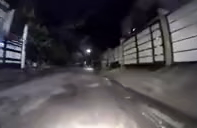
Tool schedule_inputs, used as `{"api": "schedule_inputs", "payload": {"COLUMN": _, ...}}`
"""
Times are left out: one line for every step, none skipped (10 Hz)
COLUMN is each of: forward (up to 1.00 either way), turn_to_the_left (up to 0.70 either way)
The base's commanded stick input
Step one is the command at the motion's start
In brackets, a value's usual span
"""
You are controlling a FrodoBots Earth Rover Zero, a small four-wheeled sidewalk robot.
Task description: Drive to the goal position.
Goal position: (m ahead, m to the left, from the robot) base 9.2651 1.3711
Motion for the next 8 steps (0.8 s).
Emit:
{"api": "schedule_inputs", "payload": {"forward": 0.70, "turn_to_the_left": 0.00}}
{"api": "schedule_inputs", "payload": {"forward": 0.70, "turn_to_the_left": 0.00}}
{"api": "schedule_inputs", "payload": {"forward": 0.70, "turn_to_the_left": 0.00}}
{"api": "schedule_inputs", "payload": {"forward": 0.70, "turn_to_the_left": 0.00}}
{"api": "schedule_inputs", "payload": {"forward": 0.70, "turn_to_the_left": 0.00}}
{"api": "schedule_inputs", "payload": {"forward": 0.70, "turn_to_the_left": 0.00}}
{"api": "schedule_inputs", "payload": {"forward": 0.70, "turn_to_the_left": 0.00}}
{"api": "schedule_inputs", "payload": {"forward": 0.70, "turn_to_the_left": 0.00}}
